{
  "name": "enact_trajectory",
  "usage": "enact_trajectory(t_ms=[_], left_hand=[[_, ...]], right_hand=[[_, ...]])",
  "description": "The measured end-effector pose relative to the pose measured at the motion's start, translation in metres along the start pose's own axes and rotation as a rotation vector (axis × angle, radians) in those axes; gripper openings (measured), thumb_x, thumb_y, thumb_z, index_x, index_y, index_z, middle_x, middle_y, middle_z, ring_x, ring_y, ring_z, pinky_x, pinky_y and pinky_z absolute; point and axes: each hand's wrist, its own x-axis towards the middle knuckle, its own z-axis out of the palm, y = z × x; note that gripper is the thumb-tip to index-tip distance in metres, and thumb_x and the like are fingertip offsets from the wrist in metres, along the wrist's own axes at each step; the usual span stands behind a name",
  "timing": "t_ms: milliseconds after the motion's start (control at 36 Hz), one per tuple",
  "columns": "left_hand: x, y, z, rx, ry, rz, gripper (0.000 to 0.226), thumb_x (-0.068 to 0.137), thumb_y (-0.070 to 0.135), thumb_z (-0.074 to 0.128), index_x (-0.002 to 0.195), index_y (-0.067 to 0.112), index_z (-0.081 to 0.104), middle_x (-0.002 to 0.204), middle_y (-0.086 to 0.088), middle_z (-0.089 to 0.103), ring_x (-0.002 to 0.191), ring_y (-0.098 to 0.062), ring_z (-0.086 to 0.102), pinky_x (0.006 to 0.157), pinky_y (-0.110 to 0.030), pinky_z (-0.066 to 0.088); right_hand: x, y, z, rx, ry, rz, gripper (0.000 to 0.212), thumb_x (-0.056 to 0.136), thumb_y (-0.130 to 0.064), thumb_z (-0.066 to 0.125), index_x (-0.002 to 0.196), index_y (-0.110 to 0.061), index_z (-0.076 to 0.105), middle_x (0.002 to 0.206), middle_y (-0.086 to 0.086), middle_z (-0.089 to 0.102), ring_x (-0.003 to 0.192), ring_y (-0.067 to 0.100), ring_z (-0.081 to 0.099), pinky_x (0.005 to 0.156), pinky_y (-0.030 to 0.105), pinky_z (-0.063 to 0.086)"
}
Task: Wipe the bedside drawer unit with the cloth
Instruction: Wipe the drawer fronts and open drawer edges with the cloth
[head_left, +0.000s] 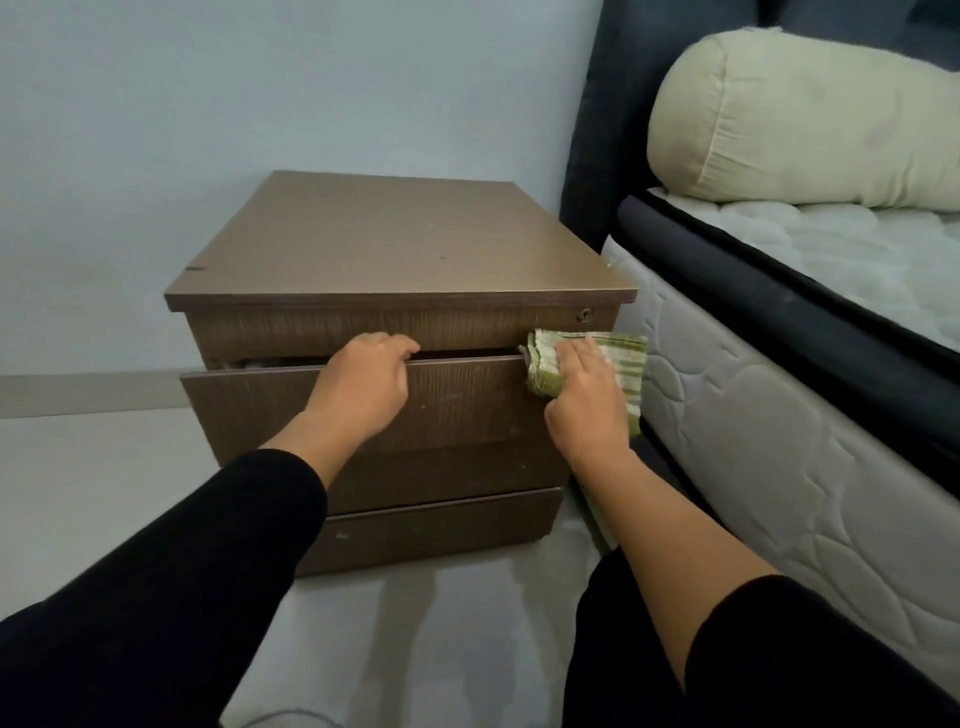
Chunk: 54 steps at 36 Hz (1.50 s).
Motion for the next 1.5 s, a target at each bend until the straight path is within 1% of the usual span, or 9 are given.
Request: enact_trajectory(t_ms=[611,833,1111,1167,1194,1250,1333,1417,1500], left_hand=[[-0.047,-0.098,-0.056,0.082,0.233,-0.342,0.031,0.096,0.02,0.037,0.116,0.012,0.06,0.111,-0.013,0.066,0.103,-0.031,0.058,0.089,-0.04,0.046],[-0.055,-0.112,-0.061,-0.251,0.327,-0.451,0.038,0.098,0.023,0.028,0.115,0.011,0.06,0.111,-0.011,0.067,0.106,-0.027,0.058,0.093,-0.035,0.043],[-0.064,-0.114,-0.064,-0.466,0.477,-0.547,0.039,0.097,0.024,0.028,0.109,0.016,0.064,0.105,-0.005,0.066,0.092,-0.013,0.054,0.073,-0.021,0.038],[-0.067,-0.117,-0.063,-0.5,0.519,-0.582,0.039,0.097,0.025,0.028,0.11,0.016,0.063,0.106,-0.004,0.066,0.093,-0.014,0.056,0.074,-0.02,0.039],[-0.069,-0.12,-0.062,-0.519,0.531,-0.602,0.039,0.097,0.026,0.028,0.111,0.016,0.063,0.108,-0.004,0.067,0.095,-0.014,0.058,0.077,-0.022,0.04],[-0.074,-0.126,-0.06,-0.544,0.525,-0.629,0.038,0.097,0.027,0.029,0.111,0.016,0.062,0.108,-0.003,0.068,0.099,-0.015,0.059,0.085,-0.026,0.043],[-0.081,-0.135,-0.056,-0.557,0.469,-0.64,0.037,0.096,0.028,0.031,0.107,0.017,0.064,0.102,-0.001,0.069,0.099,-0.014,0.062,0.095,-0.034,0.047],[-0.085,-0.138,-0.055,-0.551,0.393,-0.625,0.036,0.097,0.03,0.033,0.11,0.018,0.064,0.105,0.0,0.068,0.099,-0.012,0.062,0.094,-0.034,0.048],[-0.087,-0.139,-0.054,-0.528,0.322,-0.581,0.035,0.097,0.032,0.035,0.116,0.02,0.062,0.11,-0.001,0.067,0.103,-0.014,0.061,0.093,-0.035,0.049]], right_hand=[[-0.035,-0.139,0.047,0.057,-0.111,-0.275,0.067,0.085,0.002,0.042,0.148,-0.006,0.02,0.156,0.012,0.023,0.147,0.024,0.008,0.121,0.035,0.003],[-0.045,-0.196,0.061,0.103,-0.167,-0.394,0.065,0.087,0.0,0.042,0.147,-0.005,0.02,0.155,0.013,0.024,0.146,0.025,0.012,0.121,0.036,0.003],[-0.049,-0.231,0.074,0.139,-0.225,-0.606,0.066,0.086,0.004,0.042,0.148,-0.005,0.02,0.157,0.011,0.02,0.147,0.024,0.007,0.12,0.034,0.0],[-0.05,-0.228,0.075,0.161,-0.227,-0.651,0.062,0.083,0.007,0.04,0.144,-0.004,0.031,0.153,0.013,0.03,0.146,0.027,0.016,0.119,0.037,0.008],[-0.05,-0.226,0.077,0.176,-0.183,-0.685,0.057,0.079,0.008,0.037,0.135,-0.001,0.045,0.144,0.017,0.043,0.141,0.032,0.029,0.117,0.04,0.018],[-0.052,-0.222,0.082,0.22,-0.045,-0.744,0.046,0.07,0.002,0.033,0.1,0.0,0.067,0.108,0.019,0.068,0.112,0.038,0.059,0.1,0.042,0.041],[-0.056,-0.212,0.088,0.203,0.089,-0.814,0.029,0.065,-0.001,0.038,0.074,-0.005,0.065,0.072,0.012,0.064,0.07,0.031,0.059,0.07,0.033,0.037],[-0.063,-0.202,0.09,0.164,0.112,-0.806,0.024,0.066,-0.005,0.041,0.074,-0.009,0.064,0.07,0.008,0.061,0.063,0.028,0.056,0.056,0.032,0.039],[-0.065,-0.195,0.093,0.153,0.071,-0.794,0.025,0.07,-0.007,0.044,0.084,-0.01,0.065,0.077,0.008,0.063,0.066,0.029,0.057,0.053,0.033,0.045]])
